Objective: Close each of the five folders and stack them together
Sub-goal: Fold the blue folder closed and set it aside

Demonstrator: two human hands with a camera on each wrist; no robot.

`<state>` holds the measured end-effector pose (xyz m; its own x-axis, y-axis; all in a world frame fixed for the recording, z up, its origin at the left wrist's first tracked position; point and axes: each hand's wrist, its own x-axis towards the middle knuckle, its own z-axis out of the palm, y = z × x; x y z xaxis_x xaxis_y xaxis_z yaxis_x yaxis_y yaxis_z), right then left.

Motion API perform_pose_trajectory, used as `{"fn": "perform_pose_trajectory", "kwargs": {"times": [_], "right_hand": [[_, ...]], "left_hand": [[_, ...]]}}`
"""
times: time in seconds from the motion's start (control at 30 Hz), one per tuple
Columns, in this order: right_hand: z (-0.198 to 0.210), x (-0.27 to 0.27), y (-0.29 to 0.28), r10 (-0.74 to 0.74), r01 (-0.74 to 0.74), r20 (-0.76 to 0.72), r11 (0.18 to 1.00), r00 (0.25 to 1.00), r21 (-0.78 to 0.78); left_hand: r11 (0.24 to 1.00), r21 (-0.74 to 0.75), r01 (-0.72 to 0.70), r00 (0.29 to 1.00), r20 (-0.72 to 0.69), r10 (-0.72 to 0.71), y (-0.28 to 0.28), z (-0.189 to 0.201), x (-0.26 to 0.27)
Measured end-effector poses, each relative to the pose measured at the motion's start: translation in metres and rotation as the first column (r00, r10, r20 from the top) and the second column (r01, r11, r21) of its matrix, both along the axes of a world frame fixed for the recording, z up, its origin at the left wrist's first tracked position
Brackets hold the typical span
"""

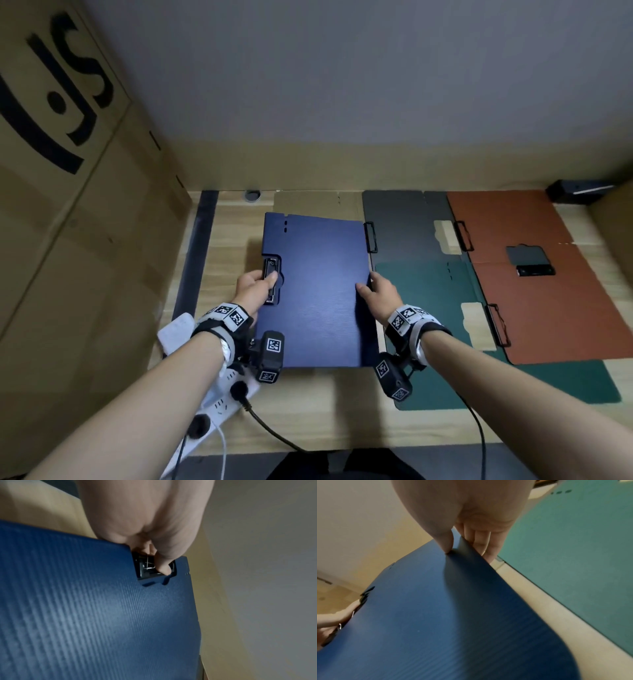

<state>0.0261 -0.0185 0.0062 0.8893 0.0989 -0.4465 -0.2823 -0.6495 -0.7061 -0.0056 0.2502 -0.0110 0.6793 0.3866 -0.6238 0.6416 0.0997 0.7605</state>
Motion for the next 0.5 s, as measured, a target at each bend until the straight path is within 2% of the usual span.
{"fn": "perform_pose_trajectory", "kwargs": {"times": [0.13, 0.3, 0.37, 0.5], "right_hand": [[0.023, 0.018, -0.023, -0.114, 0.117, 0.064, 0.993, 0.991, -0.031], [0.036, 0.03, -0.075, -0.214, 0.22, 0.099, 0.974, 0.972, -0.048], [0.037, 0.031, -0.102, -0.266, 0.271, 0.102, 0.962, 0.959, -0.042], [0.028, 0.036, -0.159, -0.392, 0.389, 0.089, 0.92, 0.916, 0.042]], "left_hand": [[0.998, -0.011, 0.062, 0.996, 0.064, -0.061, -0.024, 0.031, 0.021], [0.978, 0.054, 0.201, 0.97, 0.128, -0.207, -0.077, 0.057, 0.041], [0.965, 0.067, 0.253, 0.956, 0.139, -0.26, -0.1, 0.055, 0.046], [0.93, 0.067, 0.36, 0.929, 0.069, -0.365, -0.154, 0.046, 0.047]]}}
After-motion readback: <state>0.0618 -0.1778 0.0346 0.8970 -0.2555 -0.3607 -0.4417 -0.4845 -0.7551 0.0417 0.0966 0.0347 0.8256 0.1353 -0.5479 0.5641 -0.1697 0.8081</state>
